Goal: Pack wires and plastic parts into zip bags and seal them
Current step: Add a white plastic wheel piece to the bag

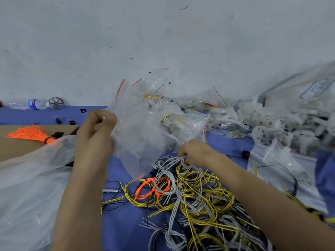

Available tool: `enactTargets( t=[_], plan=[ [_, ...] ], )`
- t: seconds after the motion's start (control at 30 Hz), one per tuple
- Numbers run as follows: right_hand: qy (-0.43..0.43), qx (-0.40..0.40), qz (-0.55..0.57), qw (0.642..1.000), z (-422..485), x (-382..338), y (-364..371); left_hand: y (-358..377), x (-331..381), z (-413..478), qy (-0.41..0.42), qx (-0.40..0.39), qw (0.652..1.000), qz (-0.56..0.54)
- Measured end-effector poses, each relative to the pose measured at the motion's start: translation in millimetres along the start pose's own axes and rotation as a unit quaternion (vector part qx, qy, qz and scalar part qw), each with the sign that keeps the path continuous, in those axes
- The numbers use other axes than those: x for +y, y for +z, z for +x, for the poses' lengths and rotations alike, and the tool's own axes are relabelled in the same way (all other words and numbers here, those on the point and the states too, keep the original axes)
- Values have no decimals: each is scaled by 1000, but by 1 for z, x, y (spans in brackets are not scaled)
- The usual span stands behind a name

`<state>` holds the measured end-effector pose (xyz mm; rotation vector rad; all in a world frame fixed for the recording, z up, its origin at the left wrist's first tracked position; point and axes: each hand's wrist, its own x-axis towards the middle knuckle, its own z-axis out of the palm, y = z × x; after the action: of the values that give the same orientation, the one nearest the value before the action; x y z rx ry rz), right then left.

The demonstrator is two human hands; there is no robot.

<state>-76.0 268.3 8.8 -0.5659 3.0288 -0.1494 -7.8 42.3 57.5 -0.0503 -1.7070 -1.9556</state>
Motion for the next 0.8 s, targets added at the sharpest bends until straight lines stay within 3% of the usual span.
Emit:
enactTargets(
  t=[0.1,0.37,0.5,0.57,0.63,0.7,0.77,0.8],
  plan=[
    [-43,-20,-20,999,13,3,18,-2,3,0,26,-13,999,-13],
    [-127,16,-42,991,5,11,33,-1,7,2,138,93,985,-38],
    [-67,99,88,989,-6,24,19,1,7,1,158,114,981,-18],
    [-31,170,164,971,-11,32,3,-1,8,1,170,136,976,3],
    [27,242,271,931,-13,38,-15,-5,9,1,178,153,971,35],
    [116,287,451,837,-11,37,-29,-11,6,4,177,159,968,84],
    [191,241,594,743,-9,28,-33,-17,6,6,179,165,963,116],
    [207,200,624,727,-7,21,-30,-18,7,6,179,165,962,127]
  ],
)
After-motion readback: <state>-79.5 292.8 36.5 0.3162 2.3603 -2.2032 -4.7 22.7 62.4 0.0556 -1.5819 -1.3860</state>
